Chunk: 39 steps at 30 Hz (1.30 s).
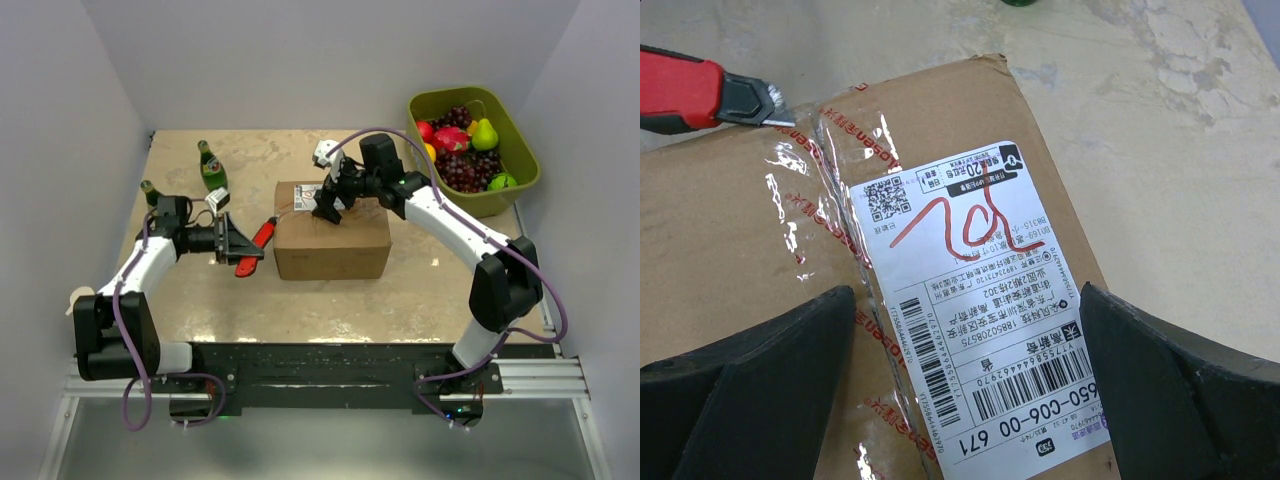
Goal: Unpack the express box
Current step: Cut the express box at the center of the board.
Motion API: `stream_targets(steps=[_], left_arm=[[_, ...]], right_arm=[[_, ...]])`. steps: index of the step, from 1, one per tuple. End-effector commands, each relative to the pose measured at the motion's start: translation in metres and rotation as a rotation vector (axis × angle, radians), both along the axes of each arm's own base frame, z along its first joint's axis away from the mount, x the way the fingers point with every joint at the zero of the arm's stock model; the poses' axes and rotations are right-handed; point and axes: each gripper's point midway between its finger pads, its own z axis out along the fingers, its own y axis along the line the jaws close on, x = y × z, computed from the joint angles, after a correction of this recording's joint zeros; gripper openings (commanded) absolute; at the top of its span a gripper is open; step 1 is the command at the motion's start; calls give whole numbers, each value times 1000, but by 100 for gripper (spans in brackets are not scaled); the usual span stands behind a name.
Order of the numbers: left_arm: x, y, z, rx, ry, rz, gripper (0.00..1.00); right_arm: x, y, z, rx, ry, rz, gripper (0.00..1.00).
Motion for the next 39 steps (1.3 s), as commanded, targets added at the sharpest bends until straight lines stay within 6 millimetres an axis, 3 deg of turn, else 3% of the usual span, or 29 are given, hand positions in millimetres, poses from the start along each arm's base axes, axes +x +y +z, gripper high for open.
stream_targets(steps=[1,14,17,18,19,21,22,26,30,35,39], left_arm=[[-13,-4,10,-61,-4,-36,0],[-14,0,5,-30,6,11,0],[9,23,4,92,-89,125,0],[17,28,8,137,-143,141,0],[30,35,28,200,-224,155,0],[50,47,32,329,-356,173,0],[53,48,42,336,-365,168,0],[51,41,46,234,-330,106,0],[49,39,38,239,-291,103,0],[35,24,15,285,-284,46,0],[45,35,-2,424,-337,78,0]], right_arm=[[-1,-13,-29,-84,34,-37,99],[-6,-15,-29,-81,40,-35,99],[-7,-15,-30,-81,42,-34,99],[-7,-14,-30,-81,42,-32,99],[-7,-14,-30,-80,42,-31,99],[-7,-13,-31,-83,46,-28,99],[-7,-12,-32,-83,48,-27,99],[-7,-10,-31,-83,46,-23,99],[-8,-10,-30,-88,36,-25,99],[-9,-11,-31,-86,39,-27,99],[-13,-2,-7,-17,26,5,99]])
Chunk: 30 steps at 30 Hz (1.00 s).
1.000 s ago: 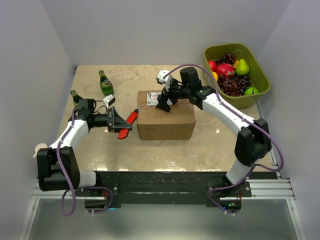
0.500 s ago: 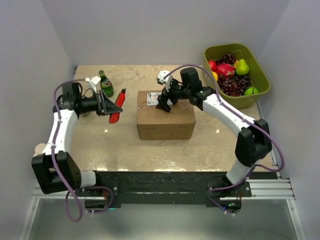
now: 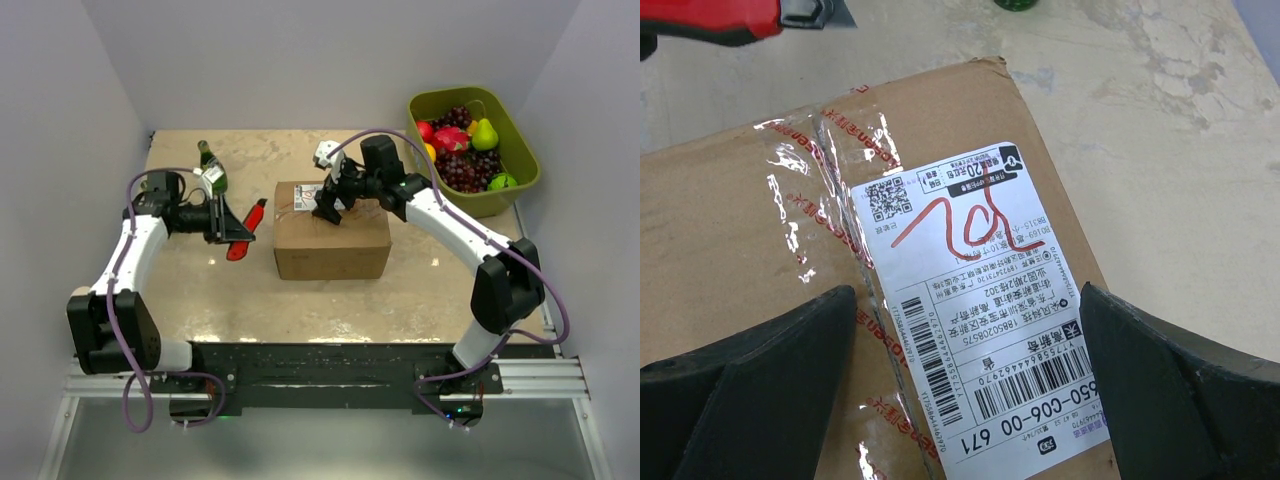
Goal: Unpack the express box
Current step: Place the knife at the center of the board.
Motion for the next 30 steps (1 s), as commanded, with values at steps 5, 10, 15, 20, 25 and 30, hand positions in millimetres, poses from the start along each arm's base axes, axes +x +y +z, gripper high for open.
stream_targets(steps=[5,10,15,20,25,30], left_arm=[[24,53,-36,412,-124,245,0],[13,58,-96,434,8,300,5],[29,75,-106,487,18,335,36],[41,73,-92,474,-29,325,53],[41,69,-69,462,-100,291,100],[49,37,-32,380,-304,205,100]], right_arm=[[-9,0,25,19,-20,4,99],[-10,-3,30,34,-24,-18,99],[-8,-2,37,54,-32,-30,99],[1,-7,40,19,-80,-52,99],[13,-14,40,-29,-97,-73,99],[42,-33,47,-76,-119,-124,99]])
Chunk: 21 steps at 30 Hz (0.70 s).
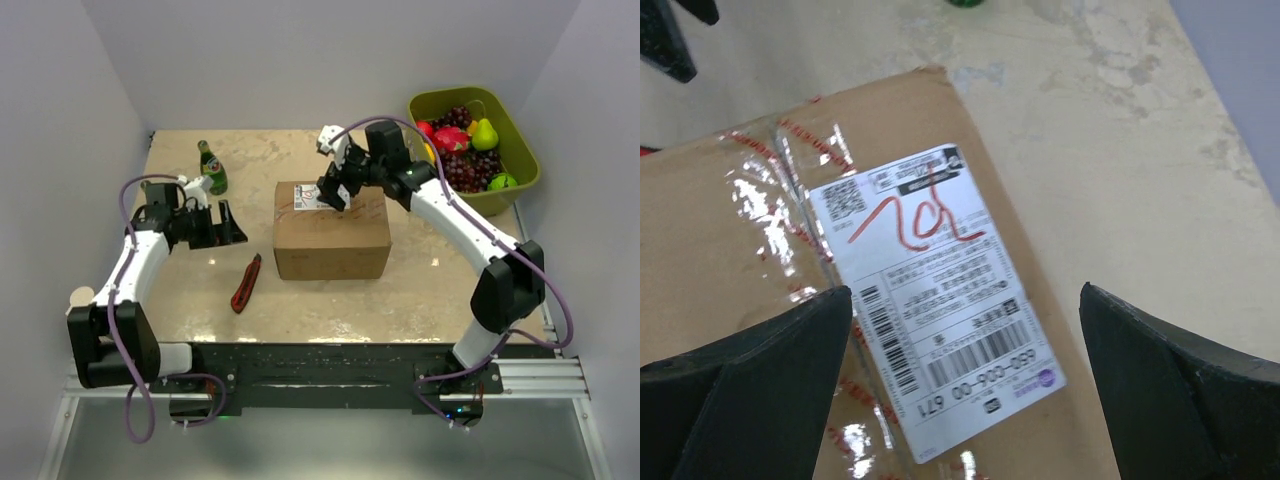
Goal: Unpack the express box
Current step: Place the knife at the center of the board.
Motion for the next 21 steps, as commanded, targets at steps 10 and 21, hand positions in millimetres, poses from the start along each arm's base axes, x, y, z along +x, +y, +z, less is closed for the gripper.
stream_targets(steps=[10,21], left_arm=[[-5,-111,111,-57,-606,-614,100],[16,-146,95,85,-668,-647,100]], right_arm=[[-2,-23,-24,-274,39,282,99],[-52,-35,-55,-418,70,436,99]])
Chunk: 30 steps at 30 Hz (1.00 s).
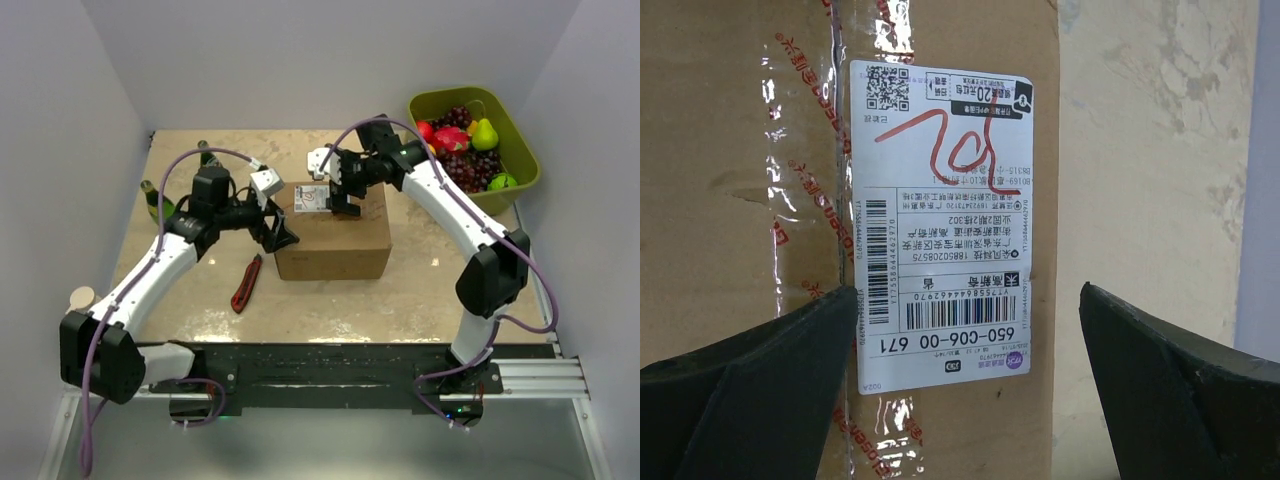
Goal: Unpack the express box
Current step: Place the knife at the center of the board, then open the express box at the center of the board.
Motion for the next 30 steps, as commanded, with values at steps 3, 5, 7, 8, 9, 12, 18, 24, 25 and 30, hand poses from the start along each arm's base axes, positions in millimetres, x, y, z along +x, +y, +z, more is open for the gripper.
stream_targets(steps=[3,5,7,8,9,12,18,24,25,30], left_arm=[[40,9,-14,41,13,184,100],[40,17,-24,4,72,219,99],[31,16,-29,-76,181,208,99],[29,21,-39,-85,233,222,99],[29,21,-51,-87,307,240,99],[21,21,-72,-125,424,237,99],[16,28,-112,-52,549,285,100],[-4,38,-158,27,680,339,99],[-5,42,-166,49,696,363,98],[26,75,-145,24,676,557,96]], right_arm=[[-44,-23,-43,-143,147,48,99],[-50,-22,-48,-151,168,62,99],[-60,-23,-51,-156,206,93,99],[-66,-23,-53,-152,227,112,99],[-75,-26,-55,-164,266,128,99],[-91,-30,-61,-186,334,181,99],[-112,-32,-81,-221,449,211,99],[-100,-33,-101,-254,428,76,99],[-104,-34,-105,-262,439,69,99],[-108,-37,-120,-290,406,34,99]])
